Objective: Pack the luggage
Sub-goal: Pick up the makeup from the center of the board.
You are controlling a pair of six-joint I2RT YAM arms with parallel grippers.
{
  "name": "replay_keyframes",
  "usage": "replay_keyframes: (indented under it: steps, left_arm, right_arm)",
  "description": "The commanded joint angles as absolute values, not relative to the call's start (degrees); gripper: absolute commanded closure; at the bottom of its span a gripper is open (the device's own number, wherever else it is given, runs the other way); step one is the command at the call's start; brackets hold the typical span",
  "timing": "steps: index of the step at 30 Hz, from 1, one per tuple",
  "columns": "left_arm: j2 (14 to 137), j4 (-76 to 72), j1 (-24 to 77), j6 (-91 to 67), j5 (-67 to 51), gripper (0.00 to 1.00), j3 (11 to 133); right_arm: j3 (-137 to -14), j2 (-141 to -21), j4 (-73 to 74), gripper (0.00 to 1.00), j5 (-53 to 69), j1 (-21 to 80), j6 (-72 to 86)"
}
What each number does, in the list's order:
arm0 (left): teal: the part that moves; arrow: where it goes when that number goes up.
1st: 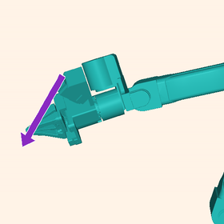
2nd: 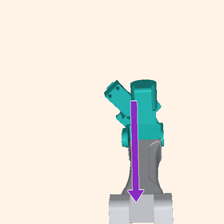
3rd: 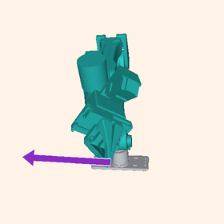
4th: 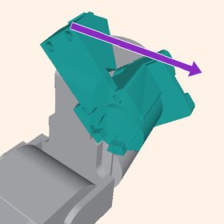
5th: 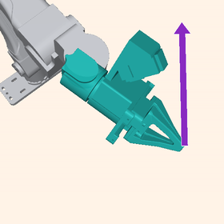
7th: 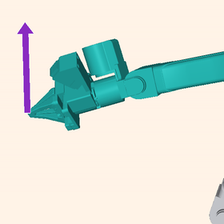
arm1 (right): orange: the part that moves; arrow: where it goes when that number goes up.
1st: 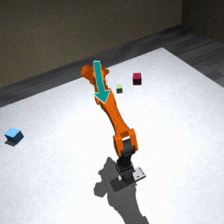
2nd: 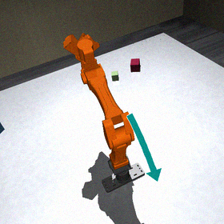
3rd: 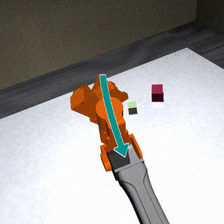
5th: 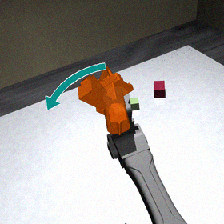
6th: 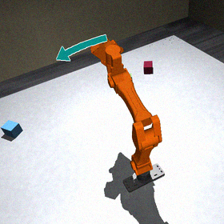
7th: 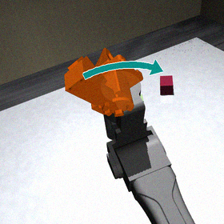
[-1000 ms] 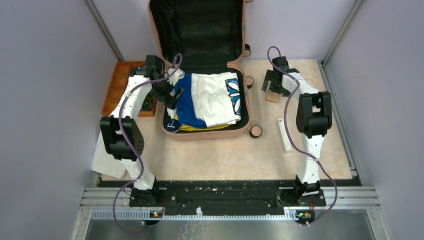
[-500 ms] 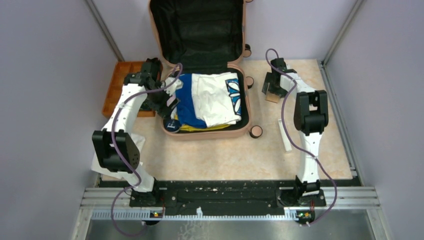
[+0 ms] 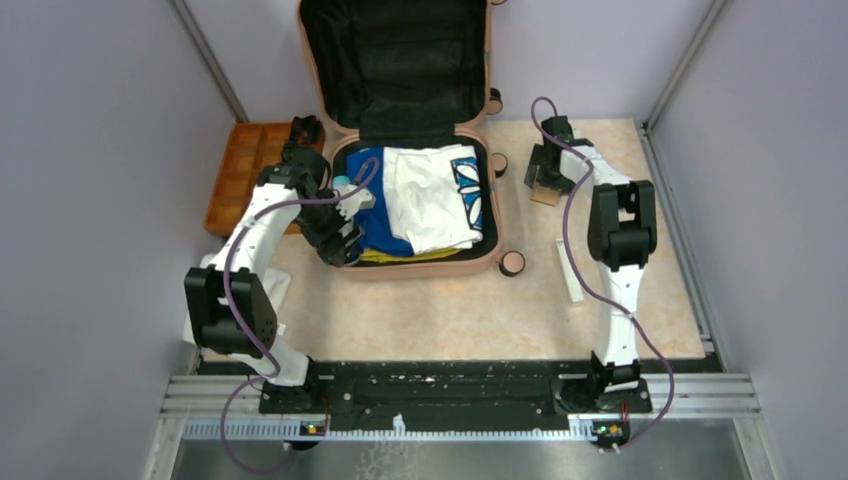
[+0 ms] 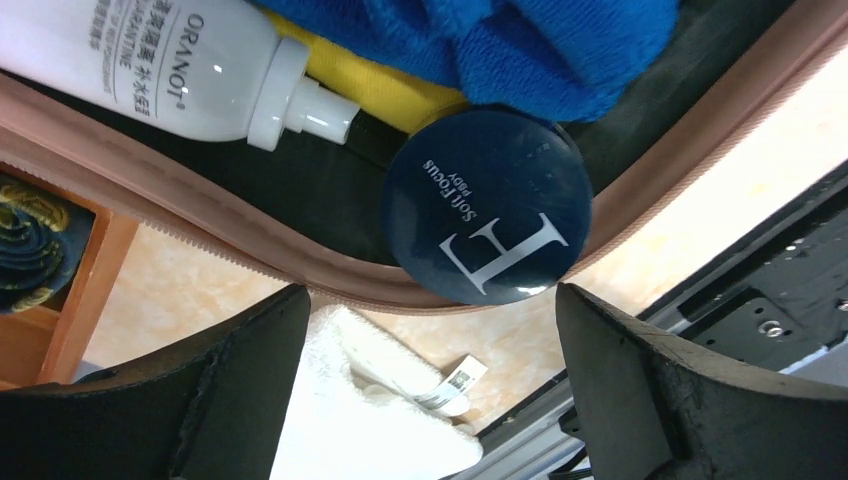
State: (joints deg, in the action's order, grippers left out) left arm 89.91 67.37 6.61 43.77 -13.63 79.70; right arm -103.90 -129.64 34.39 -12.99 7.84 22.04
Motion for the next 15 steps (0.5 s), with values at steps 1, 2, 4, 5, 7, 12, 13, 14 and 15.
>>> replay_keyframes:
  steps: [1,2,4,5,7,12,13,14,15]
  left_arm:
    - [89.99,63.4,6.86,44.53,-12.03,0.01,75.4]
    - [90.26,62.27,6.86,44.34,-11.0,0.01,74.46]
    - [90.89,60.59,6.86,44.0,-9.83,0.01,73.24]
    - [91.31,59.89,6.86,43.59,-9.75,0.01,73.18]
    - [92.01,59.19,6.86,42.78,-10.16,0.01,73.88]
    - [92.34,59.88,6.86,41.24,-13.32,0.01,78.7]
    - [92.61,60.46,6.86,40.97,-13.75,0.01,79.87]
    - [92.85,61.26,6.86,40.76,-14.48,0.01,81.15]
    - [93.13,62.33,6.86,40.55,-15.38,0.01,82.58]
  right_arm:
    - [-101.49,-128.8,33.68,0.23,-13.31,7.83,21.89]
    - [-101.25,-128.79,33.51,0.24,-13.18,7.82,21.96]
    - [-100.97,-128.84,33.4,0.25,-12.98,7.82,21.97]
    - [-100.91,-128.92,33.4,0.26,-12.96,7.82,21.97]
    - [-100.81,-129.1,33.39,0.28,-13.04,7.83,22.1]
    - [-99.73,-128.48,32.98,0.41,-13.44,7.72,22.34]
    - [-99.27,-128.09,32.7,0.42,-13.33,7.64,22.51]
    - [-98.81,-127.63,32.48,0.44,-13.2,7.65,22.7]
    - [-98.24,-127.1,32.21,0.44,-13.12,7.57,22.95]
